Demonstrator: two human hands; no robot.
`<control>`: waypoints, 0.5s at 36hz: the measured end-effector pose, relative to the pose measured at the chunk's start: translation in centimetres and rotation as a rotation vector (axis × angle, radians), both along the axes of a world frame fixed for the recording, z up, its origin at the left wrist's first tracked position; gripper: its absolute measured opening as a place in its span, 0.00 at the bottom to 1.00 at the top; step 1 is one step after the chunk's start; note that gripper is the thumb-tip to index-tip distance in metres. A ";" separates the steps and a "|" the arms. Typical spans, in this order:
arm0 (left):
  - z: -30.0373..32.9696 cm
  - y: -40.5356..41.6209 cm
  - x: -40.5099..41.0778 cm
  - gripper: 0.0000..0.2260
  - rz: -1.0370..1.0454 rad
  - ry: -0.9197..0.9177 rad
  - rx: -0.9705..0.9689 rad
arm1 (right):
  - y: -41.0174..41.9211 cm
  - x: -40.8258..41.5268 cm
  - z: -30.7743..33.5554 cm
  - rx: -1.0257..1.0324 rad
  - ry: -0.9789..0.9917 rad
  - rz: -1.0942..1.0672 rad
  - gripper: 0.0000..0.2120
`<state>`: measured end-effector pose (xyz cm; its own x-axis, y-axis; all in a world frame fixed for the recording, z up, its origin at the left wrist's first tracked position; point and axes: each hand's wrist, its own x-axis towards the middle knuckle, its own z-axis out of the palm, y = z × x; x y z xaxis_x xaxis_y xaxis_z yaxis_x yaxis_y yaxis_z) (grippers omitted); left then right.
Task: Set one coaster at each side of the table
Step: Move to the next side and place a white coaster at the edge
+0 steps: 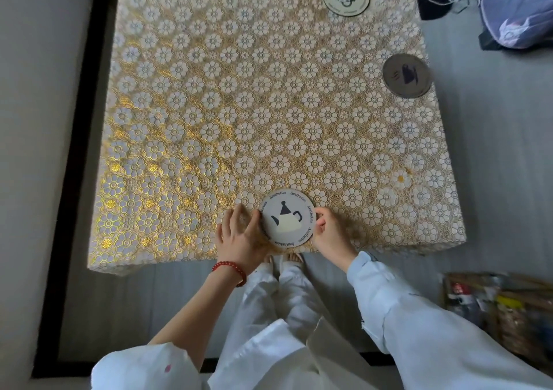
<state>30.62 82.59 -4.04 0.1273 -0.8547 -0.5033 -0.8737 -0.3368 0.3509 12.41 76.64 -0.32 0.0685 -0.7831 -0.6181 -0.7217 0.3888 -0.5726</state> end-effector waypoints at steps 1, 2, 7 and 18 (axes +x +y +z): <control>0.0 0.0 0.0 0.39 0.002 -0.003 0.006 | 0.1 0.0 0.0 0.008 -0.006 -0.001 0.18; 0.1 0.0 -0.1 0.39 0.003 -0.004 0.011 | 0.1 -0.1 0.0 0.009 -0.005 0.001 0.18; 0.2 -0.1 -0.1 0.41 -0.001 -0.018 0.018 | 0.3 -0.1 0.0 -0.005 0.031 0.030 0.17; -0.3 -0.2 -0.5 0.41 0.004 -0.086 0.020 | 0.8 -0.4 -0.3 -0.024 0.010 0.024 0.17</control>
